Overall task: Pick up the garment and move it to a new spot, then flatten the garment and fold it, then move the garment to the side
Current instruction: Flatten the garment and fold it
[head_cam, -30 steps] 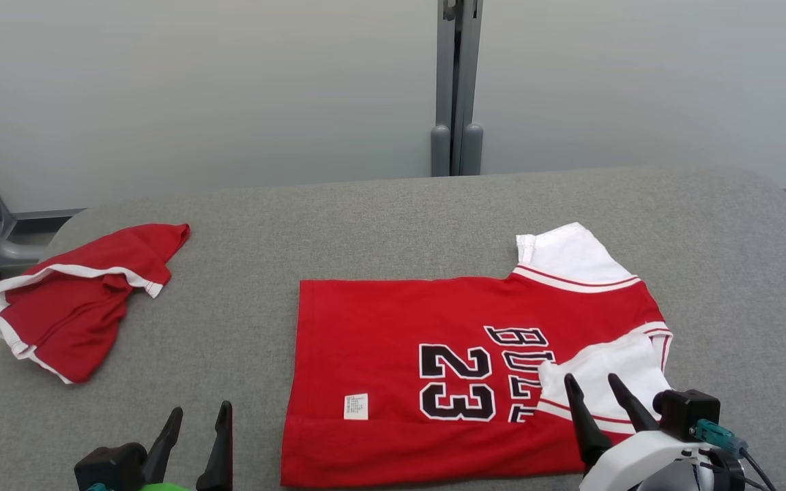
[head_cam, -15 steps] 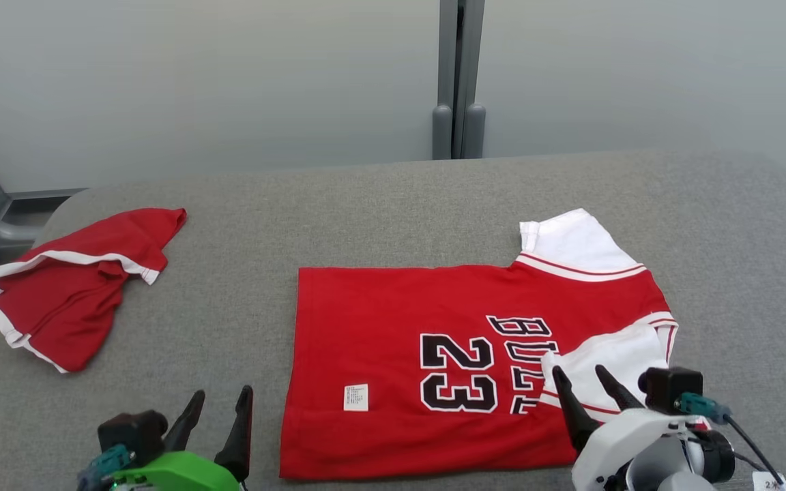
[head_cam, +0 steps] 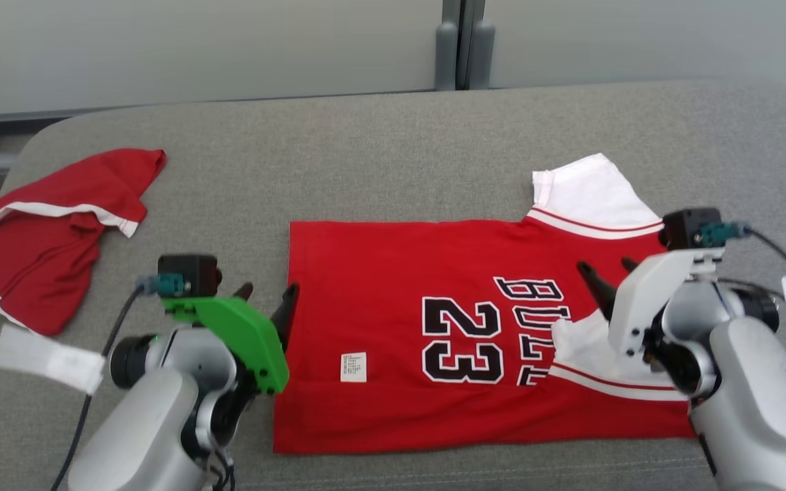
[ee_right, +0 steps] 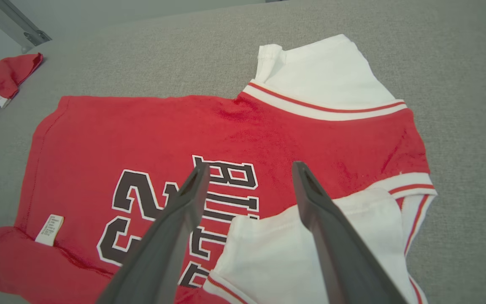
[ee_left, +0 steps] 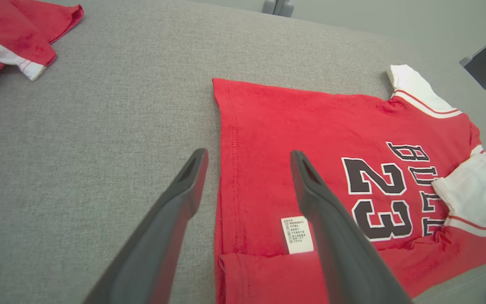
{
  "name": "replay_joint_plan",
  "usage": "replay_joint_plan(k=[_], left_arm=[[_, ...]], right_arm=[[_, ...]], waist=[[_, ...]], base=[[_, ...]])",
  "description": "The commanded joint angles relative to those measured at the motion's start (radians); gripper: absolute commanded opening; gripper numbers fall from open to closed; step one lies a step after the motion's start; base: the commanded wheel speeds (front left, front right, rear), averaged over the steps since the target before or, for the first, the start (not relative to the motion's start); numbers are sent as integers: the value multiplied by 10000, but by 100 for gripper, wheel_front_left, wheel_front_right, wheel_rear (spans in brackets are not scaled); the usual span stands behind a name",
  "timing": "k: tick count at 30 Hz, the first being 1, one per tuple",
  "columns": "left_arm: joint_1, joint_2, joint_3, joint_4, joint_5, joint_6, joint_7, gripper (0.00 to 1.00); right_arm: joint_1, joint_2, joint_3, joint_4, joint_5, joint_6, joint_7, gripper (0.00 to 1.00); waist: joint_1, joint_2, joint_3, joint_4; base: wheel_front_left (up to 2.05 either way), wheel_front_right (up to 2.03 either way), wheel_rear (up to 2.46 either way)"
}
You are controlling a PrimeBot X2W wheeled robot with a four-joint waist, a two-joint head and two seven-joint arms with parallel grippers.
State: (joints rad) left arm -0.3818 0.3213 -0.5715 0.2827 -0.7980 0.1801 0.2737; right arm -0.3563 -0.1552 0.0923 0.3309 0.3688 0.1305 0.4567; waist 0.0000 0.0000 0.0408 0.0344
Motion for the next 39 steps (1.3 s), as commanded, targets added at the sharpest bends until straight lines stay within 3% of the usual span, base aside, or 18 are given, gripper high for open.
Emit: replay_joint_plan(k=[1, 10, 20, 33, 39], left_arm=[[-457, -77, 3, 134, 61, 47, 156, 100], [-3508, -884, -366, 1363, 364, -26, 1406, 100], [-5189, -1194, -761, 2580, 960, 138, 1797, 100], [-6071, -1347, -1047, 3448, 1215, 243, 2192, 100], [-6263, -1526, -1075, 3499, 1048, 83, 2259, 100]], right_arm=[[-410, -141, 19, -128, 90, 4, 258, 100], [-2961, -1643, 562, -354, 950, 2, 2273, 100], [-4802, -2369, 455, 680, 699, 2, 2879, 100], [-6346, -2502, 180, 1943, 98, 1, 2661, 100], [-6896, -2424, 131, 2447, -232, 0, 2612, 100]], waist=[[0, 0, 963, 105], [0, 0, 3042, 201], [0, 0, 4064, 425], [0, 0, 4489, 697], [0, 0, 4743, 729]], base=[[0, 0, 0], [0, 0, 0], [0, 0, 0], [0, 0, 0], [0, 0, 0]])
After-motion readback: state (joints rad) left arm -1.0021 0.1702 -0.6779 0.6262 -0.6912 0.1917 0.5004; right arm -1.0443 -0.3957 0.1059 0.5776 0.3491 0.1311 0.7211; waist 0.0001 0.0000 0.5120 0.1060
